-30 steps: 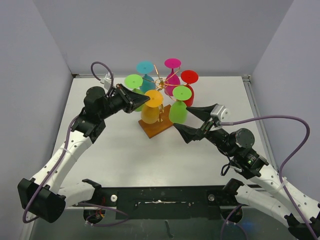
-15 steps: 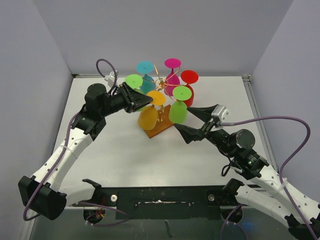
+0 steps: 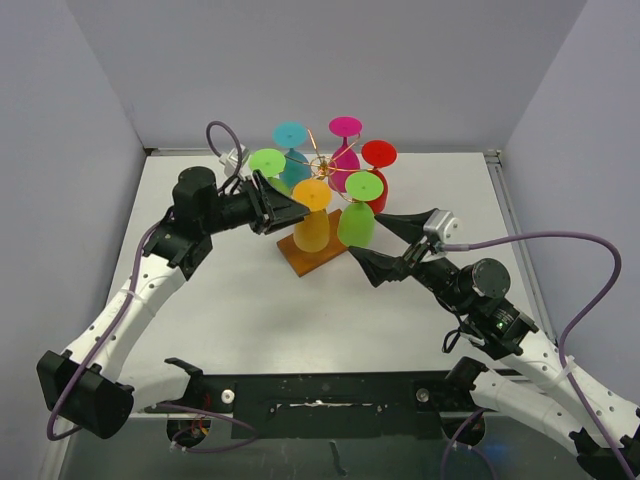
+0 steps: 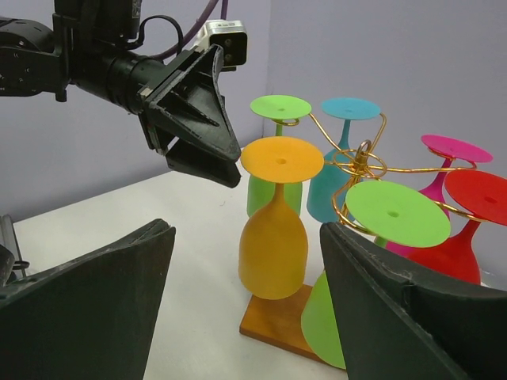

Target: Place the wine glass upside down on the wine glass rack

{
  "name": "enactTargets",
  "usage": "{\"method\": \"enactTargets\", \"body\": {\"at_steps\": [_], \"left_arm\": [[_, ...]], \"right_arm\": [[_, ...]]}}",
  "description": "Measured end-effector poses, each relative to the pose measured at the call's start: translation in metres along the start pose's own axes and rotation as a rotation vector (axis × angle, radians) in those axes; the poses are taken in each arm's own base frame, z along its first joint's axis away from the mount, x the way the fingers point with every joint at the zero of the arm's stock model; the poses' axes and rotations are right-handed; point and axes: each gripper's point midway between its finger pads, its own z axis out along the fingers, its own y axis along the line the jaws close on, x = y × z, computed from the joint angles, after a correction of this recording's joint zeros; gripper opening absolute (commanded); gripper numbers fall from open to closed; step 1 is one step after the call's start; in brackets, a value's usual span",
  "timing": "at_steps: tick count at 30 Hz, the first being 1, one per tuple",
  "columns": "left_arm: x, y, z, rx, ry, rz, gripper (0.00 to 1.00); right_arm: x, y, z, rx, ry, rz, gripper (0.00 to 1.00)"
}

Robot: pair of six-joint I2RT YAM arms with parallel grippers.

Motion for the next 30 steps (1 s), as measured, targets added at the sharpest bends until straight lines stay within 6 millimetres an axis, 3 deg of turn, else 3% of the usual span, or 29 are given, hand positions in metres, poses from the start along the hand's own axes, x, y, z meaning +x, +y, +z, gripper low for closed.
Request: {"method": "enactTargets", "body": {"at_steps": [8, 14, 18, 20, 21, 25, 30], "left_arm": [[0.014, 0.004, -0.006, 0.001, 0.063, 0.087, 0.46], [0.020, 0.005, -0.031, -0.030, 0.034, 0.262, 0.56], [0.010, 0.016, -0.057, -0.119, -0.108, 0.391, 0.61], [0.004, 0.023, -0.070, -0.178, -0.175, 0.442, 0.61], [0.000, 0.025, -0.078, -0.210, -0.214, 0.474, 0.61], [-0.018, 0.030, -0.109, -0.323, -0.359, 0.586, 0.62], [-0.029, 0.032, -0.141, -0.423, -0.477, 0.670, 0.62]], "right_arm": [[0.007, -0.010, -0.002, 0.074, 0.026, 0.059, 0.77], [0.042, -0.040, -0.020, 0.301, 0.157, 0.183, 0.78], [0.058, -0.070, -0.057, 0.555, 0.219, 0.274, 0.79], [0.056, -0.085, -0.085, 0.691, 0.212, 0.310, 0.80], [0.054, -0.087, -0.089, 0.712, 0.208, 0.315, 0.80], [0.027, -0.106, -0.136, 0.881, 0.124, 0.357, 0.80], [0.001, -0.118, -0.171, 1.004, 0.063, 0.374, 0.81]]}}
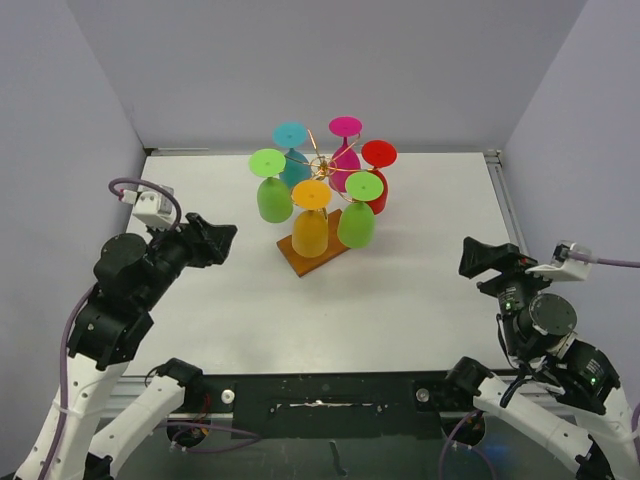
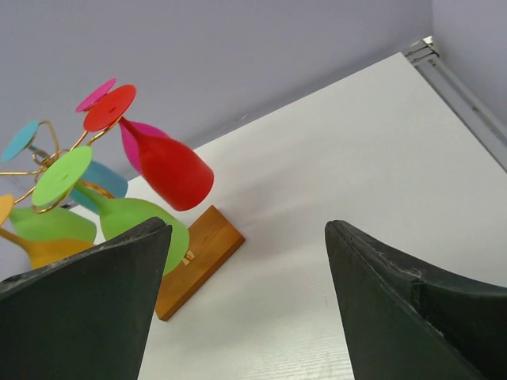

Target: Place the wine glass upside down on the wine glass rack

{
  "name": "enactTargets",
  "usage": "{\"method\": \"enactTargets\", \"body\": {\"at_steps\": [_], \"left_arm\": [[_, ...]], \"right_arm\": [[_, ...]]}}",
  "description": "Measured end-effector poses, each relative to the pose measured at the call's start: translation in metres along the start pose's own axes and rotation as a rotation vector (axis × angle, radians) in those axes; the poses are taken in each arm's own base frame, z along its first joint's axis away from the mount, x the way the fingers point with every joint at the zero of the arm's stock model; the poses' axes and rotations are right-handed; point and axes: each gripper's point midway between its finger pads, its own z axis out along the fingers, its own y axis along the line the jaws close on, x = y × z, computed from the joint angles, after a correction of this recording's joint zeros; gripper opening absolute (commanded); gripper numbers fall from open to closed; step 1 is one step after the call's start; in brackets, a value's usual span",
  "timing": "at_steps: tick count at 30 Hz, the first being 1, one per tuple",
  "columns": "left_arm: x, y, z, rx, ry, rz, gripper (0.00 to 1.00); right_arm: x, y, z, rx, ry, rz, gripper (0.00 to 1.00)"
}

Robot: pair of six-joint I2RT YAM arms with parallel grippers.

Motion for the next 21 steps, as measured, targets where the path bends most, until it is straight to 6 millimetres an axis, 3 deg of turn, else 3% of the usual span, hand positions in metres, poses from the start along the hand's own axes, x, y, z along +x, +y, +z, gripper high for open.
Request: {"method": "enactTargets", "body": {"at_steps": [6, 12, 21], "left_arm": [[-0.027, 0.025, -0.030, -0.137, -0.151, 0.051, 0.62], [-0.053, 0.032, -0.065, -0.189, -0.289, 0.070, 0.62], [-0.055, 0.036, -0.069, -0.216, -0.294, 0.083, 0.62]], "right_arm": [[-0.014, -0.021, -0.009, 0.077, -0.023, -0.034, 0.81], [-0.029, -0.031, -0.017, 0.087, -0.061, -0.047, 0.81], [-0.036, -0.033, -0.020, 0.079, -0.083, -0.070, 0.81]]}}
